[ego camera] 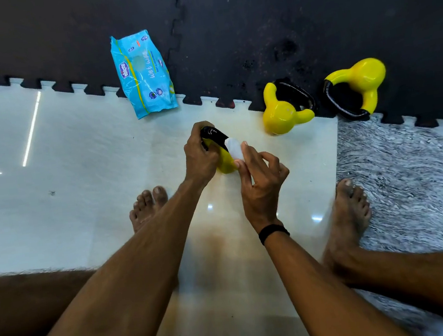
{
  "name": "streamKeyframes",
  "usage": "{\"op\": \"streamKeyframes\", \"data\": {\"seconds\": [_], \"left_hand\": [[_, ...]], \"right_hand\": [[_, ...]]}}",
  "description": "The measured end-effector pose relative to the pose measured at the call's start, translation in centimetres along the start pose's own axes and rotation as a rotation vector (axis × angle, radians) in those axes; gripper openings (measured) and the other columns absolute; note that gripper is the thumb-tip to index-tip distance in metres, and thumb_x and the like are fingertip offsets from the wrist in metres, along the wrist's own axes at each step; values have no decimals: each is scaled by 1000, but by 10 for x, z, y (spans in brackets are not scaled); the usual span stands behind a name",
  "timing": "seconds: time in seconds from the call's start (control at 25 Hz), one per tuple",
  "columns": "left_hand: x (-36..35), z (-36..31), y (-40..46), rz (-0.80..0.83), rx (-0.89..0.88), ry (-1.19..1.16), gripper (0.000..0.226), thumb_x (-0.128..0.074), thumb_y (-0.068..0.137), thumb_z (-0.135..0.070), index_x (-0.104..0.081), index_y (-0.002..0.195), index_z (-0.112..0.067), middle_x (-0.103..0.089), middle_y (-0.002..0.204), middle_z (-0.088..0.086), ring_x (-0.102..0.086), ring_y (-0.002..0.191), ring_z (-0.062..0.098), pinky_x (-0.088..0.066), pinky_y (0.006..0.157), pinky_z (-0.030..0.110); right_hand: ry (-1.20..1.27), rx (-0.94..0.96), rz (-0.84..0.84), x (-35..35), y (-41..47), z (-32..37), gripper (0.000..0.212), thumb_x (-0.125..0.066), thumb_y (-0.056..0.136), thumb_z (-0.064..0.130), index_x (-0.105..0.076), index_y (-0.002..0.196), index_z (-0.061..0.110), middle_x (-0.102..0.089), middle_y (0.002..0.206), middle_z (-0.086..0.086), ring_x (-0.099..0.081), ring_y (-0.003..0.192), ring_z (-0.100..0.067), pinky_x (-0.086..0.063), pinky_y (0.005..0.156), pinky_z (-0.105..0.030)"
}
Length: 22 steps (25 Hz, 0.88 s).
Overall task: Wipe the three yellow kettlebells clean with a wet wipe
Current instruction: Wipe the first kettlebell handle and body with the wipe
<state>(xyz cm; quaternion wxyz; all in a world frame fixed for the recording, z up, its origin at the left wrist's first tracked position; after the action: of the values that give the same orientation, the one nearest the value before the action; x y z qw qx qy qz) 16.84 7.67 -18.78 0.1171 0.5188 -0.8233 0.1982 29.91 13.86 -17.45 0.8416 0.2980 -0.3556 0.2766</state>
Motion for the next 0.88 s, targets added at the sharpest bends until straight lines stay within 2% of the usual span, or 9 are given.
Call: {"op": "streamKeyframes", "data": {"seconds": [0.12,0.24,0.36,0.56,0.68,0.8,0.88], "left_hand": [[0,-1,-1,3,-31,-2,45,-55,75,17,-53,115,-5,-55,109,0,-54,101,15,-43,82,1],[0,-4,-3,12,-71,-5,49,-51,72,20,-52,115,-3,-54,110,1,-53,101,14,-42,84,3],[-1,-6,-5,19,-69,5,50,-49,73,20,-50,117,-3,-55,112,5,-53,101,15,-43,83,3],[-1,-6,-3,33,-47,21,43,-50,76,17,-50,114,-5,-55,107,6,-56,99,20,-46,82,7],[-1,-4,-1,69,-20,12,47,-50,76,18,-49,117,-6,-56,114,12,-58,106,25,-49,87,16],[0,-4,0,137,36,-8,60,-45,75,19,-47,125,-13,-55,122,11,-57,110,27,-51,98,35],[1,-6,0,173,53,31,67,-42,79,17,-41,135,-18,-52,131,11,-55,113,24,-46,102,33]], "right_hand": [[94,-50,-24,-1,-7,0,38,-56,95,23,-57,130,7,-68,117,-5,-57,107,-21,-43,81,-40],[209,-101,-44,-4,-14,-2,39,-51,97,23,-57,128,0,-68,115,-13,-61,107,-27,-49,80,-44],[266,-155,-27,-7,-20,-7,41,-52,97,22,-55,130,-2,-64,123,-15,-59,116,-28,-51,89,-46],[315,-234,11,-5,-26,-5,44,-45,99,26,-52,132,-2,-58,133,-15,-51,127,-26,-41,102,-34],[332,-262,43,-6,-28,-4,46,-42,100,30,-51,134,0,-57,135,-13,-51,128,-27,-36,105,-29],[350,-271,50,-3,-29,-6,44,-40,100,29,-53,132,1,-59,132,-14,-53,125,-29,-42,102,-38],[348,-247,58,0,-28,-5,45,-38,101,31,-55,130,0,-61,128,-15,-55,122,-29,-45,98,-39]]}}
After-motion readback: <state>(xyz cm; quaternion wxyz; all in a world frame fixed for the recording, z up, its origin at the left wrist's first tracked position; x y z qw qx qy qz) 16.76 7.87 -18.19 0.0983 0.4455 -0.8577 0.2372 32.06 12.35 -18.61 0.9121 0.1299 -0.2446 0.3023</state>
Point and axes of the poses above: each hand's wrist, its own y-axis towards the middle knuckle, its own x-axis out of the back of the hand, z = x × y, the point moved 2 cm from there along y, towards the middle knuckle
